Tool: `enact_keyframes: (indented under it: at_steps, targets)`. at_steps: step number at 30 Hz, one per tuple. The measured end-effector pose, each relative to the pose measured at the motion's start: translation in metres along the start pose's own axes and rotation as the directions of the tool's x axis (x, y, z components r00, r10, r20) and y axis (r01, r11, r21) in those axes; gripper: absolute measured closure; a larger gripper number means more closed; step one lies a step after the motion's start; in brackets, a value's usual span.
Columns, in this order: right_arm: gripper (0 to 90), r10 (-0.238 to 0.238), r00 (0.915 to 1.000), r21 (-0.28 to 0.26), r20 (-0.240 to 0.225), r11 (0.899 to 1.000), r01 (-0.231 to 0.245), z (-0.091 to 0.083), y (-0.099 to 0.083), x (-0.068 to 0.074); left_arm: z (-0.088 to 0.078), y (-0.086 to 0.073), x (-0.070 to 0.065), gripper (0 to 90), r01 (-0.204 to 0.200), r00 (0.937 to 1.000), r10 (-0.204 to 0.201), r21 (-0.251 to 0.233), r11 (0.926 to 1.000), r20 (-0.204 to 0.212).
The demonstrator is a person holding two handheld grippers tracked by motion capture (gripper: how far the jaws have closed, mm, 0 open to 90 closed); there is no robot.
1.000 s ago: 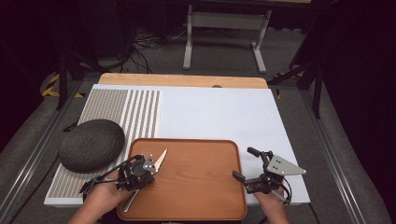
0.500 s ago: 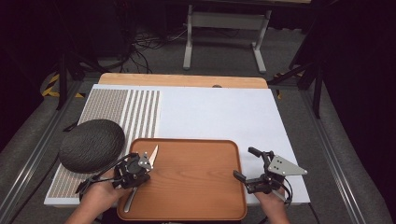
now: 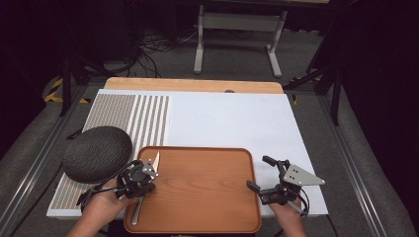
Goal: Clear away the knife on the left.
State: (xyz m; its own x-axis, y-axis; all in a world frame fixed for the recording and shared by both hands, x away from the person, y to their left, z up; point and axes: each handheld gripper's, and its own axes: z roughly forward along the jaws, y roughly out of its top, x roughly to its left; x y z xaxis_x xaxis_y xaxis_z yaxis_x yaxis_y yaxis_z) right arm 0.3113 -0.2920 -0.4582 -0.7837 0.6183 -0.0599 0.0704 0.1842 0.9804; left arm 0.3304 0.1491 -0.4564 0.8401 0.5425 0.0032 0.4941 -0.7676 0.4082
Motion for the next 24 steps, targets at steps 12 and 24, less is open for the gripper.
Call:
enact_keyframes:
  at_steps: [12, 24]
  targets:
    - [1.1, 0.002, 1.0000, 0.000, 0.000, 1.000, -0.002, 0.001, 0.000, -0.001, -0.003, -0.007, 0.005, 90.0, 0.038, 0.9993, -0.038, 0.002, 0.9993, -0.004]
    - [1.1, 0.003, 1.0000, -0.001, -0.002, 1.000, -0.003, 0.002, 0.000, 0.000, -0.004, -0.010, 0.009, 90.0, 0.065, 0.9979, -0.065, 0.006, 0.9979, 0.001]
